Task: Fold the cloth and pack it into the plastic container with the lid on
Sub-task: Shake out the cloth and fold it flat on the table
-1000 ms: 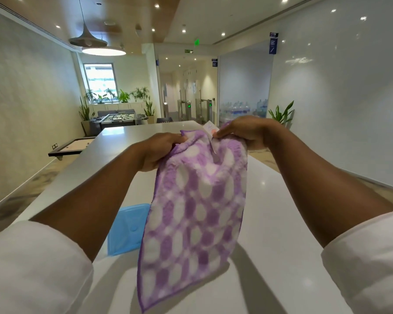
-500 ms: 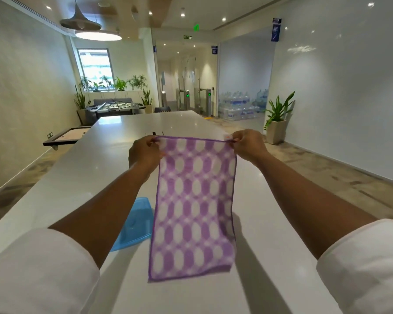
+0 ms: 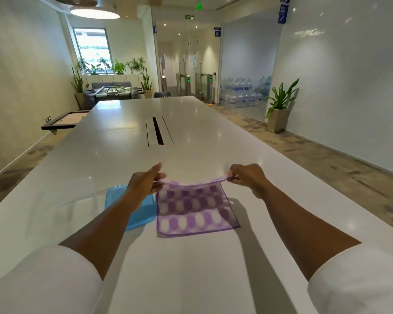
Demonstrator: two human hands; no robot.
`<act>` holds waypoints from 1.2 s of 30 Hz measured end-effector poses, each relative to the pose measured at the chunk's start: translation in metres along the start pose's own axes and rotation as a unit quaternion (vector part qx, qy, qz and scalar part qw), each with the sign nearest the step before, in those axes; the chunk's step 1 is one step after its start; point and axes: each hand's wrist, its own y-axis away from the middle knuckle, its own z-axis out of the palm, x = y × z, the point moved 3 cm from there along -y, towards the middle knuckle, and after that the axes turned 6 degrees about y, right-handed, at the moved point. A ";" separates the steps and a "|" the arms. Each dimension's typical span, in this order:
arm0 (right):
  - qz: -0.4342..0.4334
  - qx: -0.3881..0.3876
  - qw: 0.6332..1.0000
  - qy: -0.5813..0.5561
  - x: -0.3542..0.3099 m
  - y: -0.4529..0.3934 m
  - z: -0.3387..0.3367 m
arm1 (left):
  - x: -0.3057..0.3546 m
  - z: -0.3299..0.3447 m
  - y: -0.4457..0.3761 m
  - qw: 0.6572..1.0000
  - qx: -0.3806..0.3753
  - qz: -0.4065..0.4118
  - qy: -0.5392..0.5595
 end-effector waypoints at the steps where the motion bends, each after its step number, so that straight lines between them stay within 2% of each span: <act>1: 0.016 -0.007 1.000 0.009 0.009 0.000 0.001 | -0.007 -0.003 0.003 1.000 -0.002 -0.016 0.005; 3: 0.040 -0.039 0.998 0.039 0.022 -0.001 0.006 | -0.021 -0.008 0.005 0.999 0.012 -0.036 0.002; 7: 0.102 -0.096 0.988 0.068 0.038 0.012 0.019 | -0.053 -0.019 0.004 0.990 0.051 -0.064 -0.117; 12: 0.148 -0.116 0.976 0.110 0.060 0.016 0.032 | -0.079 -0.022 0.001 0.970 0.073 -0.136 -0.187; 15: 0.166 -0.120 0.966 0.155 0.067 0.019 0.037 | -0.090 -0.020 0.000 0.970 0.078 -0.149 -0.177; 20: 0.167 -0.112 0.963 0.181 0.073 0.023 0.036 | -0.094 -0.012 0.010 0.953 0.048 -0.181 -0.237; 27: 0.141 -0.099 0.967 0.188 0.081 0.022 0.030 | -0.091 -0.017 0.014 0.923 0.029 -0.178 -0.339; 29: 0.146 -0.093 0.969 0.176 0.084 0.022 0.029 | -0.092 -0.014 0.015 0.923 0.017 -0.188 -0.336; 33: 0.154 -0.095 0.970 0.163 0.086 0.023 0.028 | -0.099 -0.013 0.017 0.898 -0.032 -0.195 -0.393; 36: 0.152 -0.094 0.971 0.159 0.087 0.023 0.027 | -0.096 -0.015 0.019 0.926 -0.007 -0.169 -0.339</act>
